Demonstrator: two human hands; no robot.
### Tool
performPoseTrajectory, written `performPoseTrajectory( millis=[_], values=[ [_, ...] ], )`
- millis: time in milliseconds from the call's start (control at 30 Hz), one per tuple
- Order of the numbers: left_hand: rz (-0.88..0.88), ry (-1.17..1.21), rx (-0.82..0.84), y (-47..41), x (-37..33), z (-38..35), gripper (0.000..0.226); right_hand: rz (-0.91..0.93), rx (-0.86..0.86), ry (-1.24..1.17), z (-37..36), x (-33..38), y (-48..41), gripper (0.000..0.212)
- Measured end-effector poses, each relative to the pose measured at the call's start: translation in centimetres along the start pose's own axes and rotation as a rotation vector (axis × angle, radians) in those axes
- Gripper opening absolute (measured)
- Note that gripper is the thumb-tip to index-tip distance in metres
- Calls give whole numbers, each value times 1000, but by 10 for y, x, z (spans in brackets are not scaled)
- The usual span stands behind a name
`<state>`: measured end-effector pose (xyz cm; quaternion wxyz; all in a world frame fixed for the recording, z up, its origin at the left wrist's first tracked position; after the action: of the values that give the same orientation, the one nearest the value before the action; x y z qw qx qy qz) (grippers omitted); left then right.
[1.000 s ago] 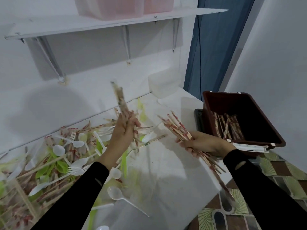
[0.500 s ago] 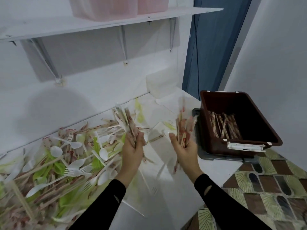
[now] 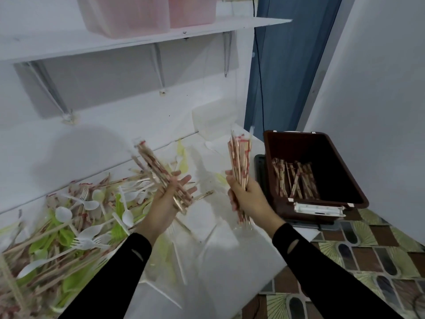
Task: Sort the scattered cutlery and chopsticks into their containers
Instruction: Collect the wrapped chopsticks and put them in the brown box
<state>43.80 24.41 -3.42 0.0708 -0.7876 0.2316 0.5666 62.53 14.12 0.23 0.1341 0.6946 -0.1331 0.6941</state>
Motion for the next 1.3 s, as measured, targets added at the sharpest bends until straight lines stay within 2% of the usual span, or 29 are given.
performPoseTrajectory(
  millis=[67, 200, 300, 400, 500, 633, 733, 867, 1000, 1100, 1233, 1300],
  values=[
    [51, 120, 23, -9, -7, -18, 32, 11, 19, -97, 17, 24, -6, 23],
    [59, 124, 19, -17, -23, -81, 23, 28, -9, -147, 61, 57, -18, 27],
    [43, 98, 73, -21, -28, -145, 16, 25, -82, -150, 103, 69, -24, 22],
    [49, 75, 162, -29, -25, -207, 20, 1, -206, -178, 149, 68, -28, 11],
    [49, 40, 196, -40, -13, -256, 25, -3, -330, -72, 191, 54, -37, 16],
    [120, -67, 167, -61, 23, -296, 15, -47, -381, 35, 220, 25, -45, 27],
    [176, -246, 187, -76, 57, -308, 27, -124, -362, 82, 226, -3, -51, 17],
    [228, -600, 207, -90, 91, -307, 34, -352, -231, 308, 227, -38, -63, 32],
    [395, -1040, 307, -86, 108, -300, 73, -537, -89, 582, 223, -50, -60, 52],
    [413, -1254, 389, -77, 112, -300, 91, -554, -10, 779, 219, -53, -58, 48],
    [306, -1314, 417, -77, 108, -305, 85, -565, 82, 1007, 216, -61, -58, 42],
    [325, -1406, 447, -75, 108, -307, 67, -544, 78, 1047, 216, -62, -58, 36]
  ],
)
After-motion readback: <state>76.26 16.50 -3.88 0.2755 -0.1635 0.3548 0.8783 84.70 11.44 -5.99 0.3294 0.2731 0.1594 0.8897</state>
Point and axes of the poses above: each hand's wrist, its own y-axis away from the middle knuckle, its own z-axis out of the back of the hand, x = y × z, the point moved 6 cm from there along -y, towards the middle knuckle, and after that the axes turned 2 degrees about -y, right-handed, at the moved point
